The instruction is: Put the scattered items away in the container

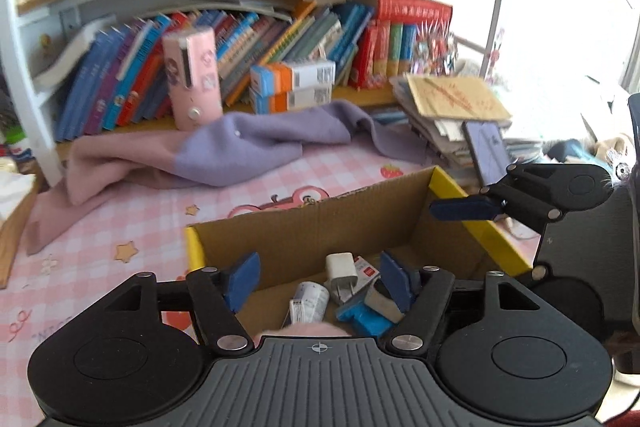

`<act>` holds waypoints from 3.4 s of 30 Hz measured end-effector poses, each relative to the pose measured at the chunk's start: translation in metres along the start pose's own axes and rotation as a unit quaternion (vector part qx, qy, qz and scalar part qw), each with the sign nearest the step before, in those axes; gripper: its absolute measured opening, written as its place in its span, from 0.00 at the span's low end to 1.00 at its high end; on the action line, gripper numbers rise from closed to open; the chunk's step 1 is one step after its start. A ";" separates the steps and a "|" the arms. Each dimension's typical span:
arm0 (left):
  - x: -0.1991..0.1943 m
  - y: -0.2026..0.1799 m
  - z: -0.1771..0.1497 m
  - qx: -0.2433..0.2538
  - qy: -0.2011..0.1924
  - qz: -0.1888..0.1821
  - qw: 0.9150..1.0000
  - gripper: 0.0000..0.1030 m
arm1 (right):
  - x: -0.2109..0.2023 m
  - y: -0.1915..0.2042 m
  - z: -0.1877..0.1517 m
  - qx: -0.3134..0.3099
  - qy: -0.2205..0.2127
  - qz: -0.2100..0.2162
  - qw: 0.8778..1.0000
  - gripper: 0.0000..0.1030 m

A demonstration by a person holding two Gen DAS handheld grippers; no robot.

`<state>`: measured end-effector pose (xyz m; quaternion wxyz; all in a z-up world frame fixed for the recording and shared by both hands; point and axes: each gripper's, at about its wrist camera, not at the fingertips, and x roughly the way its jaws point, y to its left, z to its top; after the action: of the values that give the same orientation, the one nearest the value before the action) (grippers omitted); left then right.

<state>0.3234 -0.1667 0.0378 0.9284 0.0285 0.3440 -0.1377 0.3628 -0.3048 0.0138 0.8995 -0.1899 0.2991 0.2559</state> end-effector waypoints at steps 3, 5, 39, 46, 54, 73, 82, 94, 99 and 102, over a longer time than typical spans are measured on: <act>-0.031 0.002 -0.010 -0.004 -0.026 0.010 1.000 0.70 | -0.024 0.009 0.002 0.016 -0.028 -0.011 0.999 0.68; -0.051 0.005 -0.018 -0.008 -0.042 0.020 0.999 0.71 | -0.041 0.017 0.002 0.028 -0.044 -0.019 0.998 0.69; -0.264 0.036 -0.252 -0.074 -0.019 0.140 0.987 0.95 | -0.215 0.239 -0.120 0.194 -0.028 -0.110 0.974 0.92; -0.271 0.041 -0.267 -0.092 -0.008 0.133 0.987 0.99 | -0.221 0.248 -0.130 0.207 0.000 -0.105 0.973 1.00; -0.274 0.046 -0.272 -0.109 -0.001 0.125 0.986 1.00 | -0.218 0.259 -0.129 0.183 0.021 -0.089 0.979 1.00; -0.268 0.040 -0.269 -0.097 0.015 0.138 0.985 1.00 | -0.217 0.260 -0.126 0.171 0.028 -0.085 0.981 1.00; -0.266 0.041 -0.269 -0.100 0.019 0.135 0.986 1.00 | -0.216 0.259 -0.126 0.171 0.030 -0.084 0.981 1.00; -0.264 0.040 -0.269 -0.099 0.024 0.126 0.987 1.00 | -0.212 0.256 -0.127 0.173 0.029 -0.081 0.981 1.00; -0.263 0.041 -0.269 -0.100 0.025 0.124 0.987 1.00 | -0.213 0.256 -0.128 0.172 0.028 -0.081 0.981 1.00; -0.264 0.040 -0.269 -0.100 0.025 0.125 0.987 1.00 | -0.213 0.255 -0.128 0.172 0.028 -0.080 0.982 1.00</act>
<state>-0.0261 -0.0262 0.0019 0.9277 -0.0185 0.3727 0.0151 0.0129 -0.2383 0.0051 0.9277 -0.0633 0.3471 0.1222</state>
